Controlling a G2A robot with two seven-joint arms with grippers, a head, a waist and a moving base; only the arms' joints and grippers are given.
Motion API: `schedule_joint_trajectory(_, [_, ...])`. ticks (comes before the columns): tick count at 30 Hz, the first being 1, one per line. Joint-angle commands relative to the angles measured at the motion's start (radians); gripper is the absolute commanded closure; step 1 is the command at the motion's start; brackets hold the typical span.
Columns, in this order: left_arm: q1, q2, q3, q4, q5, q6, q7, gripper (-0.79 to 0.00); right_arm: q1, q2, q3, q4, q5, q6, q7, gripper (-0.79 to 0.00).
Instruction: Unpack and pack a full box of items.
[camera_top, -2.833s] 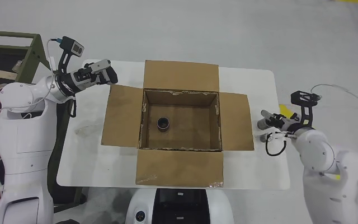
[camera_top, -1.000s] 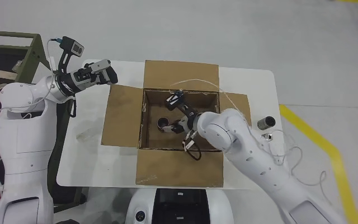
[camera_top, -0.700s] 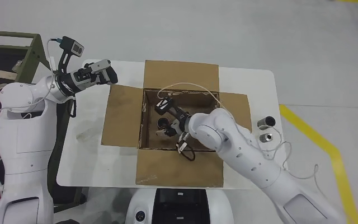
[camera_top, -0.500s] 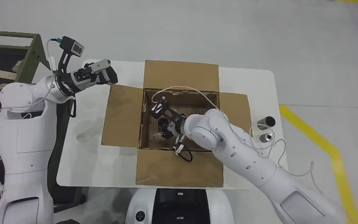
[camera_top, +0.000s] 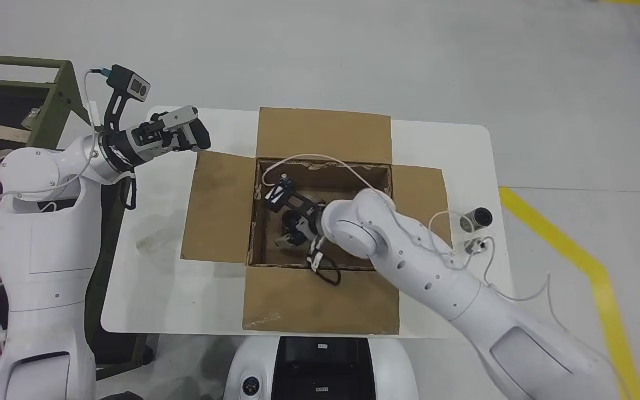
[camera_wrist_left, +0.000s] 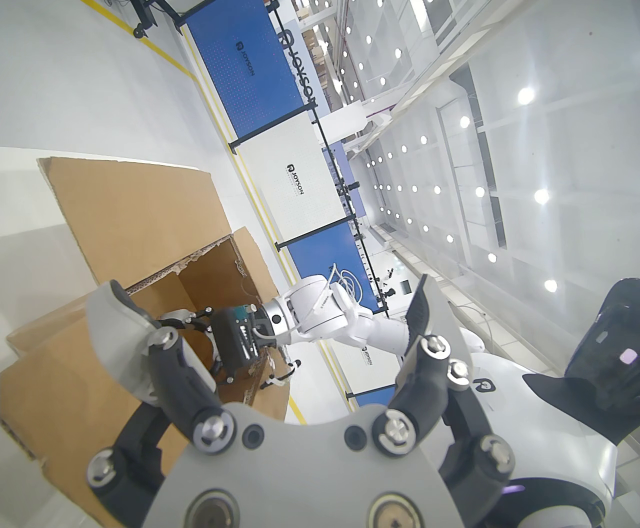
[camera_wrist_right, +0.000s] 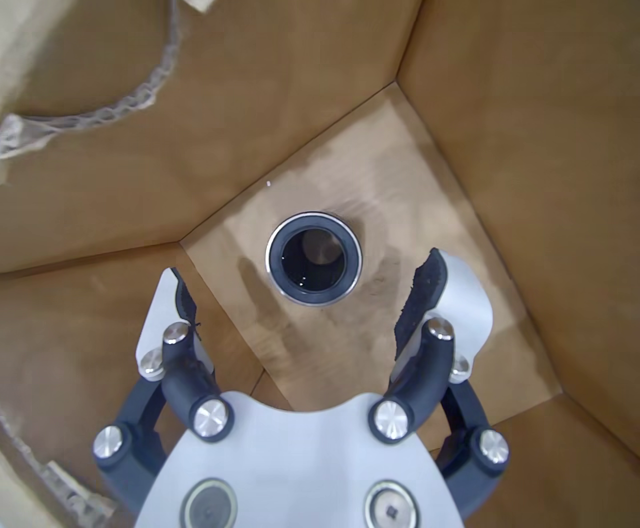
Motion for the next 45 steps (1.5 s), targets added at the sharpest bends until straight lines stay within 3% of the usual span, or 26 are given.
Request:
schedule_joint_trajectory(1, [0.000,0.000,0.000,0.000,0.000,0.000,0.000,-0.785,0.007,-0.006,-0.006,0.022,0.006,-0.006,0.002,-0.785])
schedule_joint_trajectory(10, [0.000,0.000,0.000,0.000,0.000,0.000,0.000,-0.785,0.030,-0.034,-0.020,0.102,0.030,-0.028,-0.013,-0.785])
schedule_joint_trajectory(13, [0.000,0.000,0.000,0.000,0.000,0.000,0.000,-0.785,0.036,-0.043,-0.027,0.128,0.028,-0.029,-0.019,-0.760])
schedule_joint_trajectory(15, [0.000,0.000,0.000,0.000,0.000,0.000,0.000,-0.785,0.040,-0.049,-0.030,0.144,0.028,-0.027,-0.022,-0.702])
schedule_joint_trajectory(16, [0.000,0.000,0.000,0.000,0.000,0.000,0.000,-0.785,0.042,-0.051,-0.030,0.150,0.029,-0.027,-0.023,-0.628])
schedule_joint_trajectory(20, [0.000,0.000,0.000,0.000,0.000,0.000,0.000,-0.785,0.047,-0.058,-0.025,0.166,0.033,-0.030,-0.027,-0.083])
schedule_joint_trajectory(21, [0.000,0.000,0.000,0.000,0.000,0.000,0.000,-0.785,0.048,-0.059,-0.023,0.168,0.032,-0.030,-0.026,0.000])
schedule_joint_trajectory(31, [0.000,0.000,0.000,0.000,0.000,0.000,0.000,-0.785,0.033,-0.046,0.039,0.111,0.012,-0.025,-0.006,0.000])
schedule_joint_trajectory(45, [0.000,0.000,0.000,0.000,0.000,0.000,0.000,-0.785,-0.095,0.015,0.193,-0.159,-0.030,-0.024,0.066,0.000])
